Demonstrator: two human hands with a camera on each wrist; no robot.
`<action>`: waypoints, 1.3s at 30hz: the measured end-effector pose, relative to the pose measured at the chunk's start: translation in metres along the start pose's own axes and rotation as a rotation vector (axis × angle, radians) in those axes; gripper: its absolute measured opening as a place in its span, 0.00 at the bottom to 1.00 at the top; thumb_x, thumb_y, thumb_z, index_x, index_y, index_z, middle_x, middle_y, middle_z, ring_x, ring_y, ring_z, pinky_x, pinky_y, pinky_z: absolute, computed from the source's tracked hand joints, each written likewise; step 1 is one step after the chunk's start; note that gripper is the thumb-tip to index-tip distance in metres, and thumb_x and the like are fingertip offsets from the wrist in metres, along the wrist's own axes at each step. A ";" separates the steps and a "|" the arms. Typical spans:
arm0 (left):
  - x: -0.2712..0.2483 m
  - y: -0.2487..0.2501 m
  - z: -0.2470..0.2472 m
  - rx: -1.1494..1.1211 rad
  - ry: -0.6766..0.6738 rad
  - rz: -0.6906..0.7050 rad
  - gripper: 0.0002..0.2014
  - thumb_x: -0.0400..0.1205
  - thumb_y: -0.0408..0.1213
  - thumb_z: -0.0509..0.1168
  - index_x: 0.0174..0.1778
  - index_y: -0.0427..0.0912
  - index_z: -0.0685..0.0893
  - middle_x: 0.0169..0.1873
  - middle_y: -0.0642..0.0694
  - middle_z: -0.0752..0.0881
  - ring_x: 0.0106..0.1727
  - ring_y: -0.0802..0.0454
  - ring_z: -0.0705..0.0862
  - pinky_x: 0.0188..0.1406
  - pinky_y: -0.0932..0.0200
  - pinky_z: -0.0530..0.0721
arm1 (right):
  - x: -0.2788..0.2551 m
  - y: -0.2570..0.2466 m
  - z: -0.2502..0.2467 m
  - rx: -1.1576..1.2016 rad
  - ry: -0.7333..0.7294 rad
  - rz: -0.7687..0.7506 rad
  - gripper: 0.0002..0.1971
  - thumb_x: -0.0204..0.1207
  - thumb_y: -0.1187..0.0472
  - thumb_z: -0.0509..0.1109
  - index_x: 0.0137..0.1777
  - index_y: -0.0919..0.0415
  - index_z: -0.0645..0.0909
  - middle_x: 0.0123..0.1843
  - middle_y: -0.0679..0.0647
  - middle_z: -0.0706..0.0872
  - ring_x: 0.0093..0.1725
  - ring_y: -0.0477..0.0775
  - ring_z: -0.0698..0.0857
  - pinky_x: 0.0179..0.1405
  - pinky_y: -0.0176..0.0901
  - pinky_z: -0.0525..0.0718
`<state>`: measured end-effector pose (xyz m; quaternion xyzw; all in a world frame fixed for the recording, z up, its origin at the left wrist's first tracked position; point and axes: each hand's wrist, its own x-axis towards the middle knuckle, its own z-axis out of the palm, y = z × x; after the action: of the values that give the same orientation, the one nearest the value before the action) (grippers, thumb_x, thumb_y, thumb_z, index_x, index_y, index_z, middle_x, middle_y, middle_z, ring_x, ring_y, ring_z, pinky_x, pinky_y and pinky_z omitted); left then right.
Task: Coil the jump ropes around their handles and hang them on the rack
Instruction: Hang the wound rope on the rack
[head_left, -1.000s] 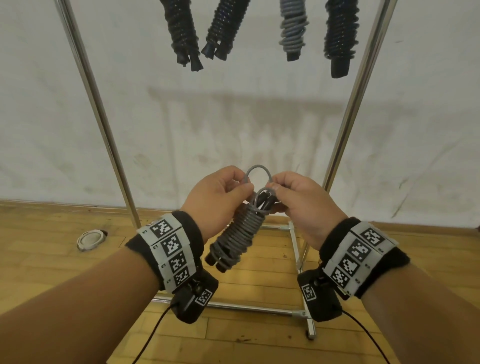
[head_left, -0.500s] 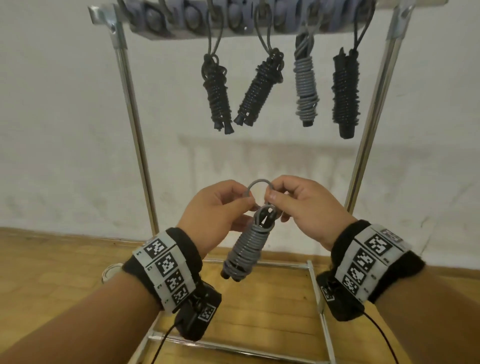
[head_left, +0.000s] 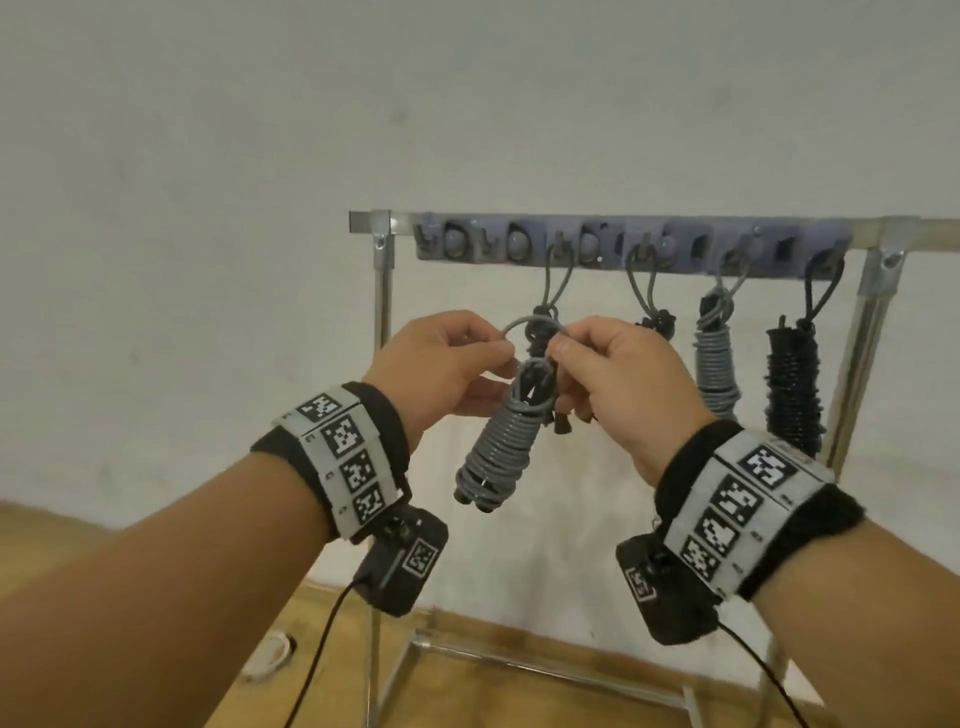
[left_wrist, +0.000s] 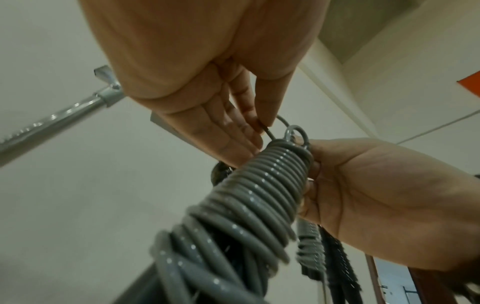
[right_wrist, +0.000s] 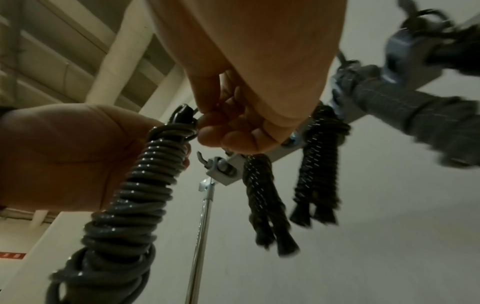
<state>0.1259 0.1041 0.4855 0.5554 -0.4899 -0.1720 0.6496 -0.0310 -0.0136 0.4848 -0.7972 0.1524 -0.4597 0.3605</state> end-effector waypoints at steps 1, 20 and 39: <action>0.008 0.008 -0.008 0.009 0.017 0.012 0.07 0.86 0.32 0.73 0.42 0.43 0.89 0.41 0.40 0.94 0.39 0.42 0.94 0.42 0.48 0.93 | 0.012 -0.009 0.004 -0.012 -0.002 -0.012 0.10 0.86 0.57 0.68 0.45 0.57 0.87 0.31 0.51 0.87 0.27 0.47 0.86 0.26 0.39 0.83; 0.112 0.028 -0.047 0.049 0.183 0.002 0.06 0.89 0.32 0.69 0.52 0.32 0.87 0.40 0.36 0.91 0.36 0.40 0.94 0.36 0.43 0.94 | 0.143 -0.037 0.059 -0.369 0.083 -0.041 0.21 0.84 0.62 0.62 0.26 0.60 0.69 0.25 0.52 0.70 0.25 0.52 0.68 0.28 0.45 0.67; 0.114 0.012 -0.041 0.203 0.101 -0.031 0.08 0.90 0.40 0.68 0.47 0.41 0.87 0.39 0.38 0.93 0.40 0.38 0.96 0.41 0.36 0.96 | 0.131 -0.021 0.063 -0.542 0.041 -0.047 0.19 0.88 0.57 0.61 0.42 0.68 0.87 0.38 0.62 0.88 0.32 0.56 0.80 0.30 0.42 0.75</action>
<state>0.2080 0.0430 0.5507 0.6339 -0.4625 -0.1035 0.6112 0.0894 -0.0470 0.5615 -0.8584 0.2584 -0.4266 0.1199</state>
